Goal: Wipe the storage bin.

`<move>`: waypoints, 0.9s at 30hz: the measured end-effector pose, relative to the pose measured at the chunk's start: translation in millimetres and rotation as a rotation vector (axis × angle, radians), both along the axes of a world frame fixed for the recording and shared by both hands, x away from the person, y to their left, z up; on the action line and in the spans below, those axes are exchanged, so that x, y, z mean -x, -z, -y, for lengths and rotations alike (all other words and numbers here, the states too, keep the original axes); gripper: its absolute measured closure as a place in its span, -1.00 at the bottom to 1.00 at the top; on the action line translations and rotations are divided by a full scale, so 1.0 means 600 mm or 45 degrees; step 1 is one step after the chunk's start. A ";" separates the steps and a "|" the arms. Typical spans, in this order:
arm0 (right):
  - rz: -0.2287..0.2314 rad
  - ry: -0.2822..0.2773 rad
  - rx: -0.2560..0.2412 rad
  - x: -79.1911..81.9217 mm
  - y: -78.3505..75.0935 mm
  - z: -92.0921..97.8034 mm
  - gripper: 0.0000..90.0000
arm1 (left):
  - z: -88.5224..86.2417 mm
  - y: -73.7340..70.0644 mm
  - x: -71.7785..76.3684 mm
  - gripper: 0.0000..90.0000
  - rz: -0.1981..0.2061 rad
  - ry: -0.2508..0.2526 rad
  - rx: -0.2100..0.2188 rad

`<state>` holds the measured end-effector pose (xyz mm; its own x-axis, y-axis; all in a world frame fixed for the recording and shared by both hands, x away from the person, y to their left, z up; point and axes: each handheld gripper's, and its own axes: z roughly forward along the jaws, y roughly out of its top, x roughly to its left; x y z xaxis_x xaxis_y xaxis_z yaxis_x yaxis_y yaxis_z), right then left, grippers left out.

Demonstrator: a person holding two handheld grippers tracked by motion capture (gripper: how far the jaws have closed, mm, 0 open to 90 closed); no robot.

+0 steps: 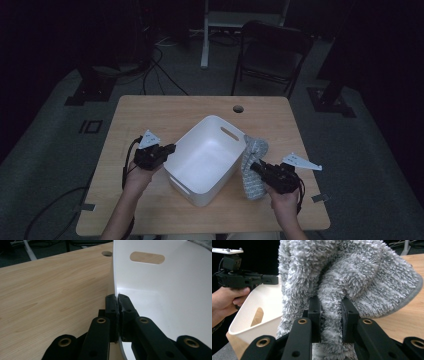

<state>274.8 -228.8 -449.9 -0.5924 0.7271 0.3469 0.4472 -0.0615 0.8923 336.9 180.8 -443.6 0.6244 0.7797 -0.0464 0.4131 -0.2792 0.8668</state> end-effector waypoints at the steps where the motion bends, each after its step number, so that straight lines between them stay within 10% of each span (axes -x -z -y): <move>1: 0.000 0.000 0.000 0.000 0.000 0.000 0.66 | 0.000 0.000 0.000 0.94 0.000 0.000 0.000; 27: -0.009 0.003 0.050 -0.031 0.036 -0.041 0.66 | 0.000 0.007 0.000 0.93 0.024 0.019 0.000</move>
